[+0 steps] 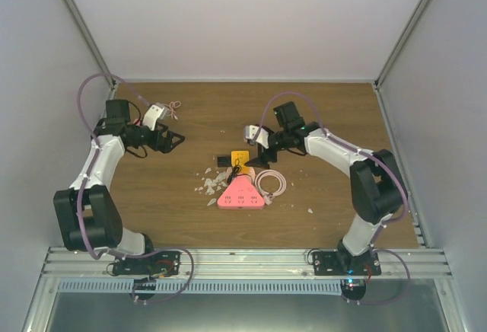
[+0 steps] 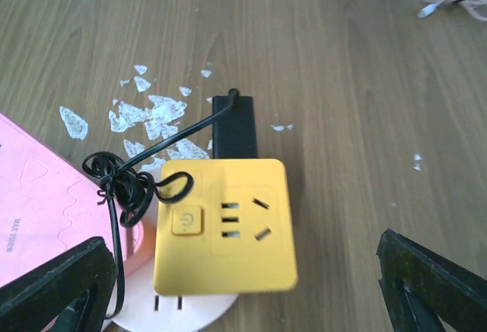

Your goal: Pull the plug off the socket

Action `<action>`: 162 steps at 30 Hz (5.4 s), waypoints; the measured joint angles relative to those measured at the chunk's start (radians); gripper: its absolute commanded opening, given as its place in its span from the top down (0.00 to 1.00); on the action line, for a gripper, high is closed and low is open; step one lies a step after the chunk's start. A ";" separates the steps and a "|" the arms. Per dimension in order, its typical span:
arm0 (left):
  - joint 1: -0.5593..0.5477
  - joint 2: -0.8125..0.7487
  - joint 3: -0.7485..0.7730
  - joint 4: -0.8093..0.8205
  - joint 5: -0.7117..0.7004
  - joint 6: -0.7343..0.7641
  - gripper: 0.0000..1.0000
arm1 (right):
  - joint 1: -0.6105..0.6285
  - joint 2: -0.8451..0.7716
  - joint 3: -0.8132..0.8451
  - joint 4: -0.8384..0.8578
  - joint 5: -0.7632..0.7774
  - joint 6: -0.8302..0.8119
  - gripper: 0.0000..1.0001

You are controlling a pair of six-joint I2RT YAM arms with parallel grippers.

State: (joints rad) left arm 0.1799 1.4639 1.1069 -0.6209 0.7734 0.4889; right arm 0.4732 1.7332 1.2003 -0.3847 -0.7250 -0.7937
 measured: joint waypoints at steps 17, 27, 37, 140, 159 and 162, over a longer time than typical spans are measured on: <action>-0.158 -0.044 -0.154 -0.011 0.224 -0.079 0.06 | 0.081 0.126 0.077 -0.013 0.066 -0.048 0.12; -0.161 -0.052 -0.204 0.012 0.310 -0.094 0.06 | 0.091 0.184 0.096 -0.044 0.077 -0.058 0.26; -0.199 -0.054 -0.309 0.095 0.402 -0.140 0.06 | 0.090 0.185 0.093 -0.056 0.077 -0.050 0.57; -0.593 0.437 -0.478 0.873 0.538 -0.643 1.00 | -0.047 -0.003 -0.174 0.065 0.076 0.068 0.78; -0.617 0.375 -0.507 0.880 0.471 -0.671 1.00 | -0.047 -0.002 -0.180 0.078 0.065 0.069 0.80; -0.617 0.373 -0.508 0.879 0.468 -0.668 1.00 | -0.047 -0.002 -0.180 0.078 0.065 0.069 0.80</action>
State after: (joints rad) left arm -0.4370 1.8366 0.5991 0.2577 1.2415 -0.1787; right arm 0.4263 1.7317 1.0206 -0.3069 -0.6598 -0.7250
